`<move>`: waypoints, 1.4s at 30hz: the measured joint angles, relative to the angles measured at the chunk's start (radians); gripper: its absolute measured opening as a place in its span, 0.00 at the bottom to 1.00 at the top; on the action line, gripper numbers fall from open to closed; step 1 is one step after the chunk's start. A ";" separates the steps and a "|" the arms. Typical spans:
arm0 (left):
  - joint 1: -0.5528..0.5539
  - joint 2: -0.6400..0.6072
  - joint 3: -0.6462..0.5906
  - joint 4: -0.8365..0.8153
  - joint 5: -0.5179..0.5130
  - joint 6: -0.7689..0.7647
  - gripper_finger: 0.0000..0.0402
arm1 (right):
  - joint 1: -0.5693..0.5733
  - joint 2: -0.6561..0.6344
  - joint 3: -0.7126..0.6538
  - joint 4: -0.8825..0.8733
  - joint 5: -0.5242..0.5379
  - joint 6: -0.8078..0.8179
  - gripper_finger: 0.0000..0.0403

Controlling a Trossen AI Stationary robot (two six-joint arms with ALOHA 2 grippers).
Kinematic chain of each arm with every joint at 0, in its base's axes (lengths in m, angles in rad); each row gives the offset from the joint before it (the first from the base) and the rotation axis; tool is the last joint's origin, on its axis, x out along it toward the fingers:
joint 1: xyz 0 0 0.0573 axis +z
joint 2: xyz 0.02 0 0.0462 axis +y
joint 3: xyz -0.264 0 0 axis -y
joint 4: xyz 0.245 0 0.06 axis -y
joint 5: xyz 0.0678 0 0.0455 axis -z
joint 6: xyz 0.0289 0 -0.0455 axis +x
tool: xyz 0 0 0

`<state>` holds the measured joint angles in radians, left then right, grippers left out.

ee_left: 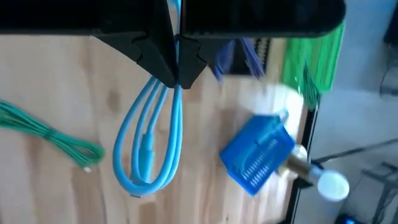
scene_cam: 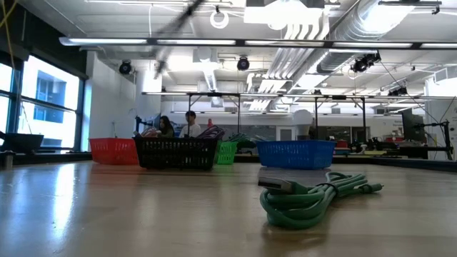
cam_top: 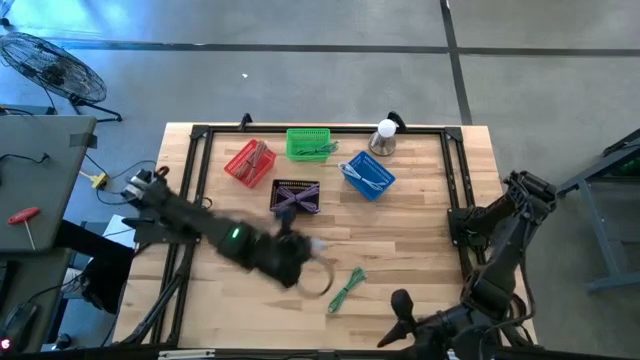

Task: Pick & Place USB Port
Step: Put the blue usb cable into the blue bin

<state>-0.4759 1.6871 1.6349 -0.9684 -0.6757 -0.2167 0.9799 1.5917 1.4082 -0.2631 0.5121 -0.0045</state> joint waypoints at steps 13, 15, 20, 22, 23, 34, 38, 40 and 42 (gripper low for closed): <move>0.455 0.017 0.004 0.341 0.450 0.440 0.00 | 0.056 0.000 0.000 -0.006 0.199 -0.089 0.33; 0.474 0.018 0.003 0.330 0.479 0.448 0.00 | 0.065 0.000 0.000 -0.025 0.355 -0.081 0.33; 0.463 0.017 0.004 0.339 0.502 0.475 0.00 | 0.059 0.000 0.000 -0.155 0.806 -0.077 0.33; 0.453 0.017 0.004 0.354 0.516 0.478 0.00 | 0.038 -0.002 0.000 -0.207 0.920 -0.076 0.33; 0.447 0.017 0.004 0.360 0.527 0.480 0.00 | 0.024 -0.005 0.000 -0.237 0.938 -0.075 0.33; 0.443 0.016 0.004 0.430 0.650 0.551 0.00 | -0.197 -0.082 0.000 -0.400 0.575 0.133 0.33; 0.443 0.016 0.004 0.440 0.703 0.553 0.00 | -0.242 -0.083 0.000 -0.407 0.561 0.132 0.33; 0.441 0.016 0.004 0.445 0.713 0.553 0.00 | -0.267 -0.083 0.000 -0.408 0.566 0.135 0.33; 0.428 0.016 0.004 0.440 0.712 0.556 0.00 | -0.289 -0.083 0.000 -0.418 0.595 0.173 0.33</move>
<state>-0.0475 1.7035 1.6386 -0.5283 0.0364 0.3397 0.6910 1.5089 1.4082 -0.6806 1.1072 0.1680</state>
